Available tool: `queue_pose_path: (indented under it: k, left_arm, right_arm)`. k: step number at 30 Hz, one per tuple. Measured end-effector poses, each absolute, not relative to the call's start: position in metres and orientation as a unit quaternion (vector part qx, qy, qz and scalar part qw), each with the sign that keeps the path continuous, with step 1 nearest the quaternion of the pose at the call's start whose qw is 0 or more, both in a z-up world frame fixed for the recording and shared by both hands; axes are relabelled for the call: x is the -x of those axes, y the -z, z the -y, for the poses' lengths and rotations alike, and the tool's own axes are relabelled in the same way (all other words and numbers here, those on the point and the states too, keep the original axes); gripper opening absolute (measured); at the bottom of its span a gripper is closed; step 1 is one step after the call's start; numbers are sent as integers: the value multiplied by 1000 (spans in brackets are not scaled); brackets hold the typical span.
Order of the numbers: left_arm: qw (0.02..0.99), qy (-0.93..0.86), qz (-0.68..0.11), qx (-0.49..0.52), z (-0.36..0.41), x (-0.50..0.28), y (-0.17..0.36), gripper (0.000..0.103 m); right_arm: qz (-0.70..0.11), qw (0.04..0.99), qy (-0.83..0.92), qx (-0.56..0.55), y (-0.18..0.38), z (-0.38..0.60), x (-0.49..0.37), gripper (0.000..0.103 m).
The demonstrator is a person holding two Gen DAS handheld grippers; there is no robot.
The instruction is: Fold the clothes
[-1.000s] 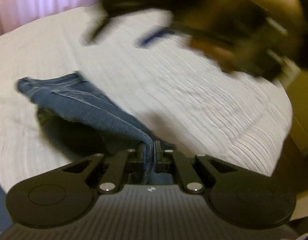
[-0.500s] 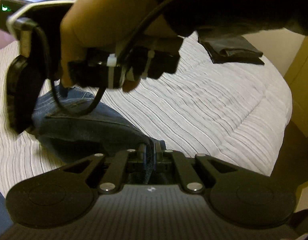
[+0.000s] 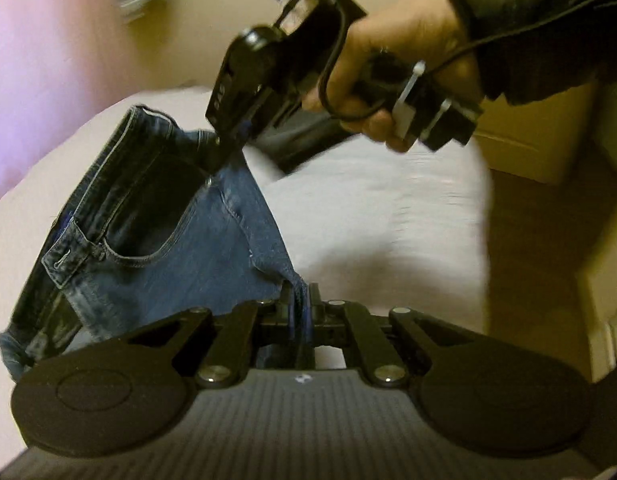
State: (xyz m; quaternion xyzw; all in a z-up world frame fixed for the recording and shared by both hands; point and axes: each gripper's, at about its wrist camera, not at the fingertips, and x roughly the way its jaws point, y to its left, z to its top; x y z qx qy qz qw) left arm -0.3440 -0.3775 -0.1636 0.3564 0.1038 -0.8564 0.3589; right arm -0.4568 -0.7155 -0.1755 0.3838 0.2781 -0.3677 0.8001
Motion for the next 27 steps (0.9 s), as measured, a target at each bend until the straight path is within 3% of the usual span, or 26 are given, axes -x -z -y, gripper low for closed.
queue_pose_path:
  k: [6,10,14,18,20,21,22,27]
  left_arm:
    - [243,874,-134,-398,391,429,192,4]
    - [219,869,-190,-402,400,434,201,8]
    - [256,844,-217,-419,420,427,207,11]
    - [336,799,-240,-437,424,377,211,23]
    - [375,770,-249,-451,421,350,213,28]
    - [399,751,-256,-459,419,332,216,30]
    - [420,734,-262,-464,418,316,218,31]
    - [499,665,-283,-478,414,234,233,40]
  right_arm:
    - [-244,697,492,-461,219,674,632,5]
    - [-253,624,529,-516,271,654,700,3]
    - [-248,572,564,-542,288,649,736,4]
    - [-279,624,536,-495,277,659,711,6]
    - [-292,653,515,-473,273,667,693,38]
    - [-297,668,501,-463,271,672,680,79]
    - [-297,683,489,-454,265,675,669,86]
    - [-337,766,370,-403,277,716,576,86]
